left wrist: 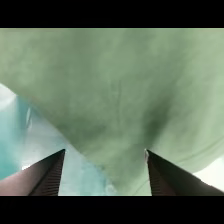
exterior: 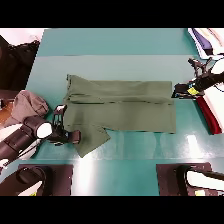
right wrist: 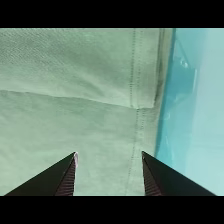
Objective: Fold the shirts.
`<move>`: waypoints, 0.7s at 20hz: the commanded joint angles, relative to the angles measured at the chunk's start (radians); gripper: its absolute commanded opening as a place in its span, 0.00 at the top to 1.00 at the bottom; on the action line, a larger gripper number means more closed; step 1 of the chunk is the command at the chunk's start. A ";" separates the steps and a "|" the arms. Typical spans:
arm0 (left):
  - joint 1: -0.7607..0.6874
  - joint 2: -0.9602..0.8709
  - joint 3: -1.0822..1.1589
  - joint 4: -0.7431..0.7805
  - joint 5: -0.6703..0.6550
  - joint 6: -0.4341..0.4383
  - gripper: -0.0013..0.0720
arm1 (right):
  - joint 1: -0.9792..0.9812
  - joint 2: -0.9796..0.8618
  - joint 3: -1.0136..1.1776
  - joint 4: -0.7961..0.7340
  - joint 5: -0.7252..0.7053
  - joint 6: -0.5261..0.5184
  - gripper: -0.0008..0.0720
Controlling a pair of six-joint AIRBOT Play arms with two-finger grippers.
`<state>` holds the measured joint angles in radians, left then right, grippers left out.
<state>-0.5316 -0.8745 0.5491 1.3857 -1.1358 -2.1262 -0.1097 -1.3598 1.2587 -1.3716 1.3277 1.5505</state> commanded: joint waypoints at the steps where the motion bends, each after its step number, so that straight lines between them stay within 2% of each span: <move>1: -0.023 0.006 -0.053 -0.014 0.033 -0.068 0.16 | 0.000 0.002 -0.001 0.017 0.002 0.000 0.34; 8: -0.022 0.006 -0.077 -0.013 0.179 -0.127 0.16 | 0.000 0.002 -0.002 0.016 0.017 -0.009 0.34; 10: -0.022 0.006 -0.076 -0.013 0.188 -0.126 0.69 | 0.000 0.002 -0.002 0.016 0.048 -0.024 0.34; 11: -0.022 0.006 -0.076 -0.010 0.197 -0.126 0.74 | 0.000 0.002 -0.002 0.015 0.067 -0.031 0.34; 12: -0.022 0.006 -0.076 -0.005 0.205 -0.126 0.74 | 0.000 0.002 -0.002 0.015 0.087 -0.035 0.34; 13: -0.022 0.006 -0.076 -0.001 0.210 -0.126 0.81 | 0.000 0.002 -0.002 0.015 0.105 -0.036 0.34; 14: -0.022 0.006 -0.075 0.002 0.211 -0.117 0.95 | 0.000 0.002 -0.002 0.014 0.124 -0.043 0.34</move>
<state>-0.5537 -0.8692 0.4736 1.3785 -0.9501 -2.2467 -0.1097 -1.3586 1.2575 -1.3567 1.3964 1.5234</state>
